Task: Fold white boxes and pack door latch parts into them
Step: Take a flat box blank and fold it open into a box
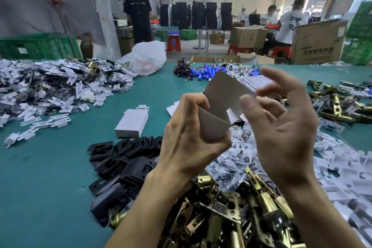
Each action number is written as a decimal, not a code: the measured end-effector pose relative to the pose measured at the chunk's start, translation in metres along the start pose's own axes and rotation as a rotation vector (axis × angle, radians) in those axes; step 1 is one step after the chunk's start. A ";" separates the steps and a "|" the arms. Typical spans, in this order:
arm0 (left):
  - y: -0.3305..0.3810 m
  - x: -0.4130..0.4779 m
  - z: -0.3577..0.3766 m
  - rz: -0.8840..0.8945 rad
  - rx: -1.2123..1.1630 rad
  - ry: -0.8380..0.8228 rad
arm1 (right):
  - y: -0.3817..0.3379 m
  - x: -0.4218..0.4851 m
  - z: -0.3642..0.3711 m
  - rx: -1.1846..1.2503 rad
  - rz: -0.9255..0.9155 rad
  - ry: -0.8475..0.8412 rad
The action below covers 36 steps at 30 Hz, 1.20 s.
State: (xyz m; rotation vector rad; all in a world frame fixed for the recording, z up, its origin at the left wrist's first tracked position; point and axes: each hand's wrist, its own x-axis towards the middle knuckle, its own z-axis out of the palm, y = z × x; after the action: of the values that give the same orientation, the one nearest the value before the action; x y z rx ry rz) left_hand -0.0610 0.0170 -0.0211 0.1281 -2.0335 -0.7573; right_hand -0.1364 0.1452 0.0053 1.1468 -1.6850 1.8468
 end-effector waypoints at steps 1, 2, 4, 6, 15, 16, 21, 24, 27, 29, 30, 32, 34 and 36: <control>0.000 0.000 0.000 0.011 0.003 -0.021 | -0.001 0.002 0.000 0.057 0.083 0.015; -0.001 -0.001 0.000 0.020 0.005 -0.038 | -0.003 0.003 -0.001 0.117 0.154 -0.004; -0.002 -0.001 0.000 0.033 0.023 -0.052 | -0.005 0.004 -0.002 0.225 0.247 -0.091; -0.001 -0.002 0.000 0.017 0.041 -0.056 | -0.007 0.004 -0.004 0.292 0.279 -0.154; 0.003 0.001 0.001 0.002 0.009 -0.036 | -0.011 -0.003 0.004 0.261 0.285 -0.228; 0.003 0.000 0.000 -0.003 0.017 -0.036 | -0.011 -0.003 0.005 0.266 0.288 -0.209; 0.006 0.001 -0.001 0.001 0.065 -0.070 | -0.008 -0.003 0.004 0.227 0.283 -0.091; 0.009 0.001 0.000 0.013 0.106 -0.082 | -0.008 -0.002 0.004 0.237 0.295 -0.087; 0.010 0.001 0.000 0.011 0.130 -0.071 | -0.008 -0.003 0.004 0.165 0.267 -0.105; 0.009 0.001 0.000 0.003 0.126 -0.060 | -0.010 -0.004 0.006 0.093 0.232 -0.102; 0.009 0.001 0.000 0.003 0.126 -0.059 | -0.010 -0.005 0.007 0.050 0.211 -0.098; 0.008 0.001 0.001 0.017 0.147 -0.060 | -0.010 -0.007 0.008 -0.042 0.164 -0.084; 0.008 0.000 0.003 0.025 0.187 -0.055 | -0.009 -0.008 0.008 -0.105 0.150 -0.067; 0.008 0.000 0.004 0.029 0.211 -0.051 | -0.008 -0.007 0.007 -0.120 0.141 -0.074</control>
State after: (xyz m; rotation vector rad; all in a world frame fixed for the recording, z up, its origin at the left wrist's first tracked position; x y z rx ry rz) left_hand -0.0625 0.0249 -0.0185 0.2013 -2.1555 -0.5313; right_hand -0.1238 0.1422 0.0048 1.0840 -1.9356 1.7761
